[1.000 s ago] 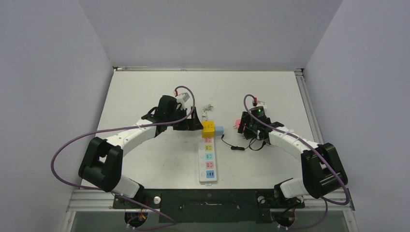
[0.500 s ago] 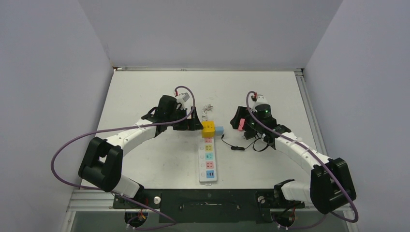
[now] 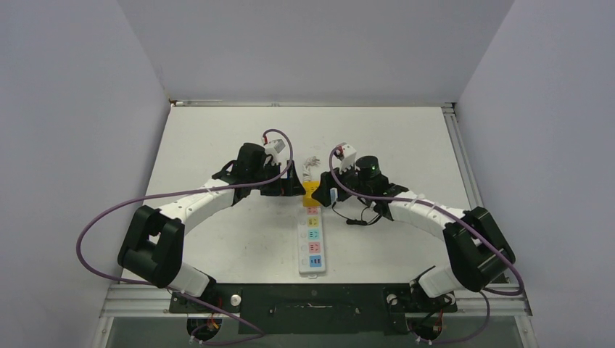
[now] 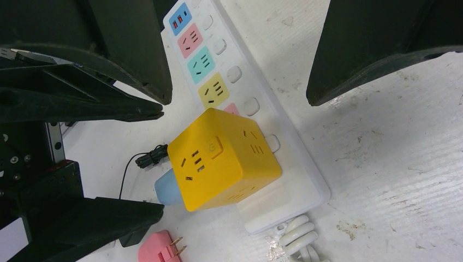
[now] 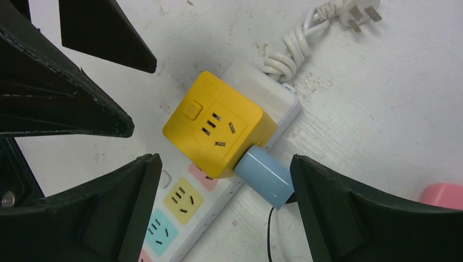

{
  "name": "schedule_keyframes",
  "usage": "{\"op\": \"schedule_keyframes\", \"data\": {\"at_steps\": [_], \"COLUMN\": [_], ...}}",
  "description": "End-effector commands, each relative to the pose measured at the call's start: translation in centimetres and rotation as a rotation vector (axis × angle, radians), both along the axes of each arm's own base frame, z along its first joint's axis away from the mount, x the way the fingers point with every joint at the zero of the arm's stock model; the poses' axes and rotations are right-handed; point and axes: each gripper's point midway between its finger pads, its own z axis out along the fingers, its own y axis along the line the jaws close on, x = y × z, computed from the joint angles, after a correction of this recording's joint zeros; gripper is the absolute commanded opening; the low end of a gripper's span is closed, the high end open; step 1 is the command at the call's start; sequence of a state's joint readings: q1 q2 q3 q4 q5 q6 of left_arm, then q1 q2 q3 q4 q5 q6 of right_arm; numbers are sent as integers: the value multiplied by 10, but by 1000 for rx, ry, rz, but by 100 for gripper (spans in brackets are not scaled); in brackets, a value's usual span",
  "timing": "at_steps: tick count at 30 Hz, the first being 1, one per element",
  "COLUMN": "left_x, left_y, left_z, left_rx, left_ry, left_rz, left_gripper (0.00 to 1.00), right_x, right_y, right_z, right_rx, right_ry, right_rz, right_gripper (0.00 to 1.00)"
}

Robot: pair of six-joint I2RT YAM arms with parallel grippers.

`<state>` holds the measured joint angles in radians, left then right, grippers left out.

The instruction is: Pull the plug off the socket

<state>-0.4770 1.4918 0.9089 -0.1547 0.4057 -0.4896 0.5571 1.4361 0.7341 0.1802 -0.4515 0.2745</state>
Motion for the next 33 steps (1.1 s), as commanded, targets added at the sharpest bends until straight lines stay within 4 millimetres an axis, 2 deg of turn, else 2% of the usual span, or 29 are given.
{"op": "schedule_keyframes", "data": {"at_steps": [1,5,10,14,19,24,27,30,33], "left_x": [4,3,2,3,4,5,6,5,1], "left_y": [-8,-8,-8,-6,-5,-1,5,14,22], "left_z": [13,13,14,13,16,20,25,30,36], "left_rx": [-35,-39,-38,-29,-27,-4,25,62,91], "left_ry": [-24,-19,-18,-19,-27,-52,-83,-120,-148], "left_rz": [-25,-29,-28,-19,-18,-13,-5,2,2], "left_gripper": [91,91,92,94,94,94,95,95,95], "right_x": [18,17,2,-21,-55,-91,-90,-82,-81], "right_y": [24,29,27,30,45,71,72,62,52], "right_z": [29,19,4,-7,-4,8,21,31,27], "right_rx": [55,39,8,-13,-58,-83,-95,-106,-129], "right_ry": [-145,-119,-72,-27,6,-2,-47,-112,-141], "right_rz": [96,128,133,155,174,229,197,160,174], "right_gripper": [92,90,88,87,86,85,87,91,94]}}
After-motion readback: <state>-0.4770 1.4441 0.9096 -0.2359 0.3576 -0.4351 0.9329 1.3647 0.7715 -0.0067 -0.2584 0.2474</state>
